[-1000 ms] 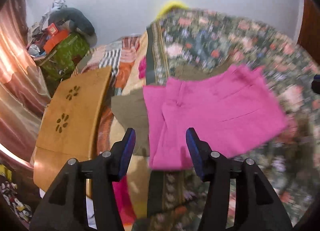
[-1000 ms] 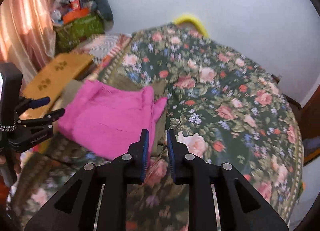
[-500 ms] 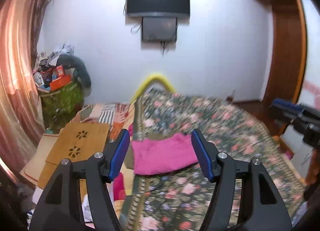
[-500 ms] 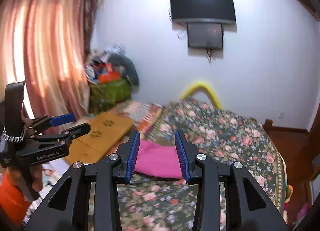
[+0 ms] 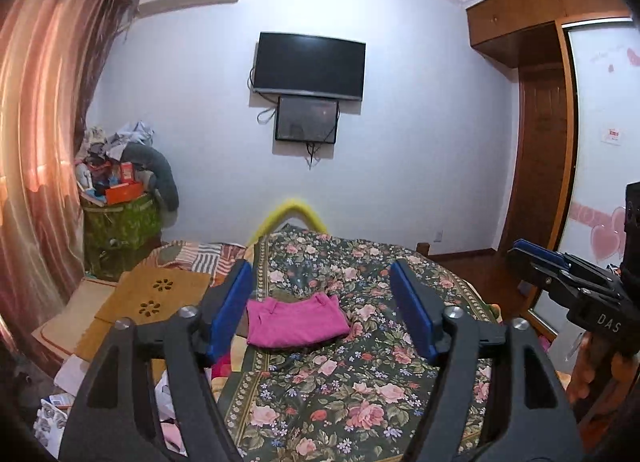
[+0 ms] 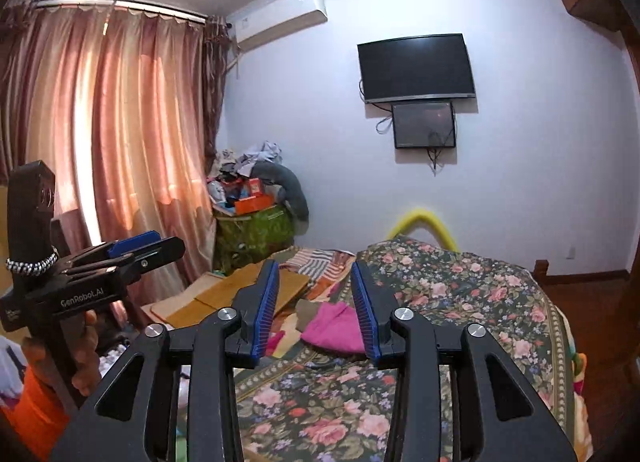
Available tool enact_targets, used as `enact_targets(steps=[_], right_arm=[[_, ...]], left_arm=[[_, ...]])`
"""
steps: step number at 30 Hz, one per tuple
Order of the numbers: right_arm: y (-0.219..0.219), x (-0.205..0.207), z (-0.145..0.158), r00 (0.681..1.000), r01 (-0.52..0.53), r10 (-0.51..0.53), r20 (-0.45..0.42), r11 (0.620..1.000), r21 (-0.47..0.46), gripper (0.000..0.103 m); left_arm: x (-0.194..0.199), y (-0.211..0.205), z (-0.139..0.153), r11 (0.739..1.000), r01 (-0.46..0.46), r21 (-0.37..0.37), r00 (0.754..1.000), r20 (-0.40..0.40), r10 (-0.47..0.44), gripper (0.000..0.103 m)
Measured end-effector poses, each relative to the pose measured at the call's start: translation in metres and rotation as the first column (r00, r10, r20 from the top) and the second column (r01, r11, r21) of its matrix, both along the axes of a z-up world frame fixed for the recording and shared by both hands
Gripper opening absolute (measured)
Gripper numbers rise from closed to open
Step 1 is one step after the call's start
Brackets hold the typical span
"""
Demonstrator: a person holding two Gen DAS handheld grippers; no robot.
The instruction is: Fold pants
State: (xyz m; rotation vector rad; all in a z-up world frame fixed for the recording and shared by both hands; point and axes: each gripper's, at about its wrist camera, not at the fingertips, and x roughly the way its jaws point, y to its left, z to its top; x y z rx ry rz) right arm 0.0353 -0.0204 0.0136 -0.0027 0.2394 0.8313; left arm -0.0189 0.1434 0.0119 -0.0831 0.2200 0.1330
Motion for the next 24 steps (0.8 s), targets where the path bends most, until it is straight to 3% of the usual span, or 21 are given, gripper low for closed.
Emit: enact_targets(steps=[2,5,6,8,14,24], right_arm=[[-0.005,-0.004,0.001,1.000,0.004,-0.004,0.006,1.000,0.014,0.061],[-0.009,-0.012,0.002,0.999,0.012,-0.012,0.032,1.000,0.015,0.066],[-0.010,-0.014,0.003,0.999,0.011,-0.011,0.035,1.000,0.017,0.079],[-0.011,-0.018,0.003,0.999,0.018,-0.020,0.050,1.000,0.026,0.092],[-0.008,-0.022,0.001,0.997,0.031,-0.033,0.066,0.999,0.023,0.099],[-0.012,-0.028,-0.005,0.997,0.048,-0.050,0.052,0.998,0.030,0.102]], left_arm=[[-0.009,-0.005,0.001,1.000,-0.006,0.003,1.000,0.010,0.006,0.079],[-0.019,-0.012,0.000,1.000,-0.020,0.021,1.000,0.016,0.020,0.087],[-0.021,-0.014,0.000,0.999,-0.029,0.024,0.999,0.018,0.029,0.090],[-0.026,-0.015,-0.001,0.999,-0.042,0.019,0.999,0.024,0.041,0.102],[-0.029,-0.015,-0.004,0.997,-0.075,0.019,0.997,0.020,0.074,0.102],[-0.026,-0.008,-0.009,0.997,-0.079,-0.003,0.997,0.004,0.079,0.103]])
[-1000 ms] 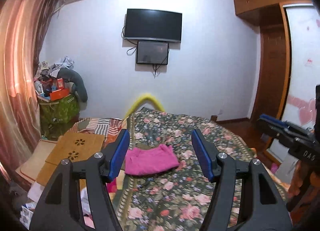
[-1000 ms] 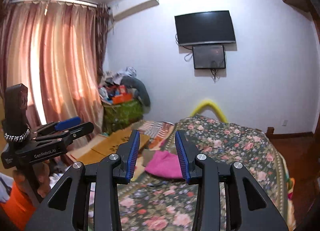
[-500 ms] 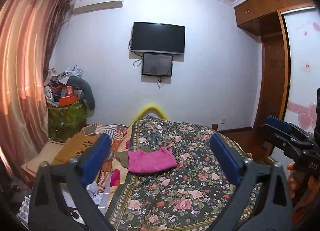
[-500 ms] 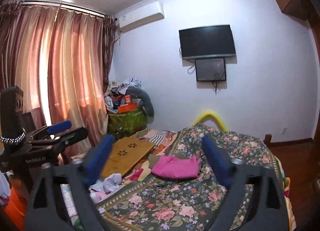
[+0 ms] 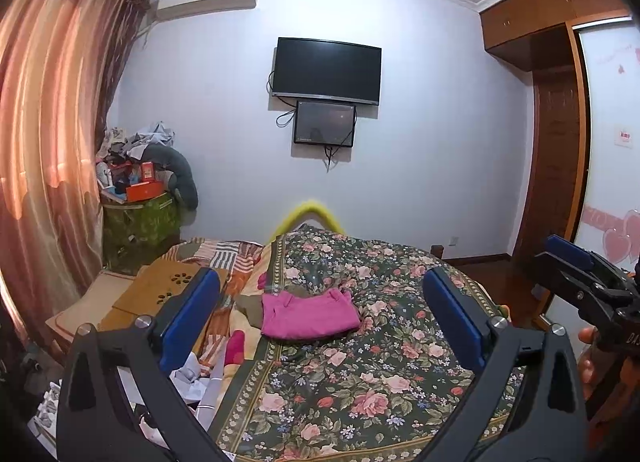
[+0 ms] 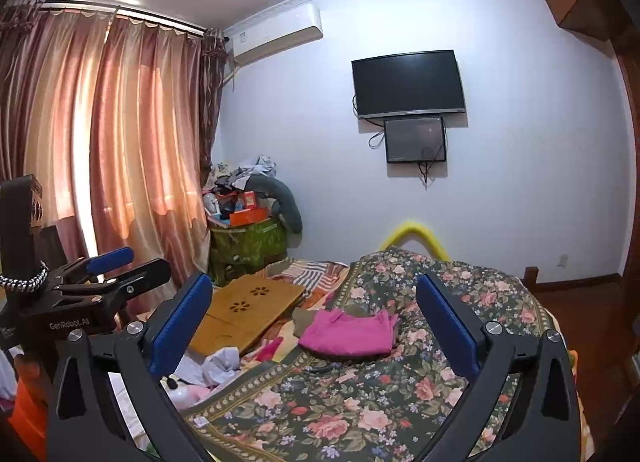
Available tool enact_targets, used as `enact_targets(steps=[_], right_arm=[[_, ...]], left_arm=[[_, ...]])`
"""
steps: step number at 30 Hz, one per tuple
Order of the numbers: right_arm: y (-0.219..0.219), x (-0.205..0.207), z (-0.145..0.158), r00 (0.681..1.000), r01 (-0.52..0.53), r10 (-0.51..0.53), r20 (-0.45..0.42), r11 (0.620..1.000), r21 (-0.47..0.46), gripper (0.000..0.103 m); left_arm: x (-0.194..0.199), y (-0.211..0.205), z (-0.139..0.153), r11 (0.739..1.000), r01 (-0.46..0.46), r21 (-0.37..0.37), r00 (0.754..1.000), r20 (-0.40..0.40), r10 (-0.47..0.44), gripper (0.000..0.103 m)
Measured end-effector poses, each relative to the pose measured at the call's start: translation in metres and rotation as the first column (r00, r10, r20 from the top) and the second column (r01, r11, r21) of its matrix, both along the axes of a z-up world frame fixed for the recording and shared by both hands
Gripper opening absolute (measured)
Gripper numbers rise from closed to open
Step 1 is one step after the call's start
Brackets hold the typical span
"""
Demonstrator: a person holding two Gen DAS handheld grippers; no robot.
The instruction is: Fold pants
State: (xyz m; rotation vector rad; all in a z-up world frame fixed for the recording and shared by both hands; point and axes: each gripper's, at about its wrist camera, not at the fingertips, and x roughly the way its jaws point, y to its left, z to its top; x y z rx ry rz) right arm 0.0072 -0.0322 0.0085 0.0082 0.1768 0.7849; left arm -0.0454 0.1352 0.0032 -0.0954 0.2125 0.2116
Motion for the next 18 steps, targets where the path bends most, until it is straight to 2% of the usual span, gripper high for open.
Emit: enact_targets(steps=[18], right_arm=[[0.0014,0.0009,-0.0020,1.000,0.007,-0.008,-0.027,1.000,-0.019,0.102]], left_arm=[[0.0085,-0.0011,-0.0060,1.000,0.003,0.021,1.000,-0.024,-0.003,0.103]])
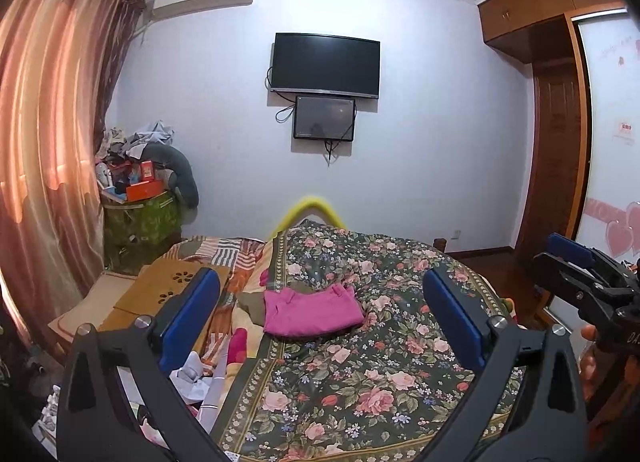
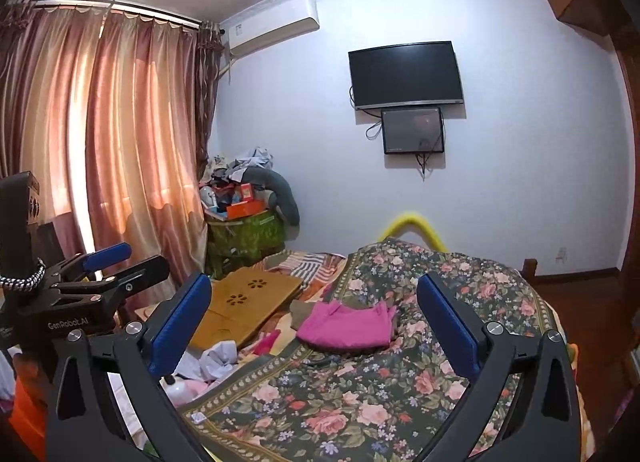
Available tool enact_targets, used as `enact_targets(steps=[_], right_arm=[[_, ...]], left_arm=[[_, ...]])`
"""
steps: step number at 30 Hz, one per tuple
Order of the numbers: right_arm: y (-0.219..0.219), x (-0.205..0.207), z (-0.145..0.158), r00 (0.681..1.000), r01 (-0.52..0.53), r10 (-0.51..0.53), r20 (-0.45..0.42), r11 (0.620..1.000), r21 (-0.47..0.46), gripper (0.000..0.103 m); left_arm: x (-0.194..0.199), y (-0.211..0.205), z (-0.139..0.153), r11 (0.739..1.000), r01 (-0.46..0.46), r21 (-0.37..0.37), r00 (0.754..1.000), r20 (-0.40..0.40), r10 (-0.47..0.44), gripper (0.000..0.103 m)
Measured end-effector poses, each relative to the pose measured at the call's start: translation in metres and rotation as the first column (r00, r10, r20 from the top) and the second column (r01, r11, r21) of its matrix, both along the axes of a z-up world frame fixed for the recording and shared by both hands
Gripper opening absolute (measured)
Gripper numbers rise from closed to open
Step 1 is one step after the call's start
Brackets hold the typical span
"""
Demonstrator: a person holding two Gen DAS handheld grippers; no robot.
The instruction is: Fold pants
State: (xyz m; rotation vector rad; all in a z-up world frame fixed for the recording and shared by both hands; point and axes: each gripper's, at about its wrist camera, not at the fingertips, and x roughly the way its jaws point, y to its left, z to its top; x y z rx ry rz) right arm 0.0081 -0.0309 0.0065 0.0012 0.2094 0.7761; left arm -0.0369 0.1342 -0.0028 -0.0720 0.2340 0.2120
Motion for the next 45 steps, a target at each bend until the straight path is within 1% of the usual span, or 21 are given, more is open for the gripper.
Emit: enact_targets(steps=[36,45], right_arm=[[-0.003,0.004,0.001,0.999,0.033,-0.033,-0.020,0.999,0.002,0.102],[-0.004,0.005,0.001,0.999,0.034,-0.034,-0.021,0.999,0.005,0.102]], left_arm=[[0.005,-0.010,0.000,0.999,0.042,0.032,0.999,-0.008,-0.042,0.103],[0.006,-0.008,0.000,0.999,0.046,0.025,0.999,-0.002,-0.046,0.103]])
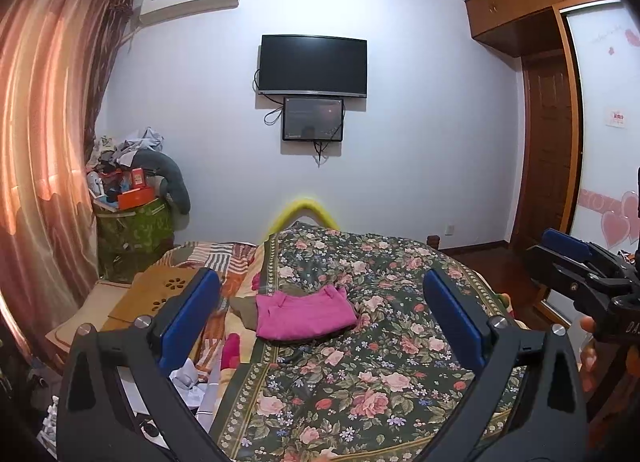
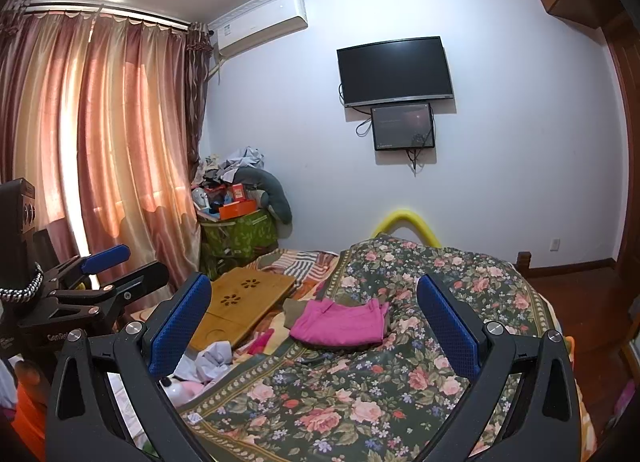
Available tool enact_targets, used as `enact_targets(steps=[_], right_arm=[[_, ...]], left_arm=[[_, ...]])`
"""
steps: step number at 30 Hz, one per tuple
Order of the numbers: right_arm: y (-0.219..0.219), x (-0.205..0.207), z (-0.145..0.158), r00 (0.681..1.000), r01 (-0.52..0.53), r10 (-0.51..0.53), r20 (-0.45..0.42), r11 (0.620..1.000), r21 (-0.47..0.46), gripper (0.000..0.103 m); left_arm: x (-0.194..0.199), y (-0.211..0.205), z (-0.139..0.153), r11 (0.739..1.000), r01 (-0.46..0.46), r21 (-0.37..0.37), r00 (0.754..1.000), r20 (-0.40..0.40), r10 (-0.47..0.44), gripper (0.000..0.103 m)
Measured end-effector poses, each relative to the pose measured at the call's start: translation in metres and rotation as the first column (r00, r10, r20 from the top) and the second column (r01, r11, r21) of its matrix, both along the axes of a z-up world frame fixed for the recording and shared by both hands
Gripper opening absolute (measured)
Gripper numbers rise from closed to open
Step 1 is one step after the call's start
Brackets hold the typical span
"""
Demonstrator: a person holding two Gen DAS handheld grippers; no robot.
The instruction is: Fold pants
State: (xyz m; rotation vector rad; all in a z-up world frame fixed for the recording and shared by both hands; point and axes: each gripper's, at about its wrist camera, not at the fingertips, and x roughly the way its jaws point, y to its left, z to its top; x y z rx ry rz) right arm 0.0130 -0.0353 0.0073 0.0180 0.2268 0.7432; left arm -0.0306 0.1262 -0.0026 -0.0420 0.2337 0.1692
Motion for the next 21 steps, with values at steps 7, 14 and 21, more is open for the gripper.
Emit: enact_targets(steps=[7,14,21], right_arm=[[-0.0016,-0.0002,-0.0006,1.000,0.007,-0.007,0.007,1.000,0.000,0.102],[-0.0025,-0.0016,-0.0004,1.000,0.010,-0.010,0.013,1.000,0.006,0.102],[-0.0002,-0.0003,-0.0006,1.000,0.006,-0.006,0.003,1.000,0.001,0.102]], left_arm=[[0.0008,-0.0010,-0.0011,1.000,-0.005,0.009,1.000,0.000,0.005,0.103],[0.0039,-0.0046,-0.0034,1.000,0.001,0.012,1.000,-0.008,-0.001,0.103],[0.0054,-0.0046,-0.0048,1.000,0.013,0.010,1.000,-0.019,-0.012,0.103]])
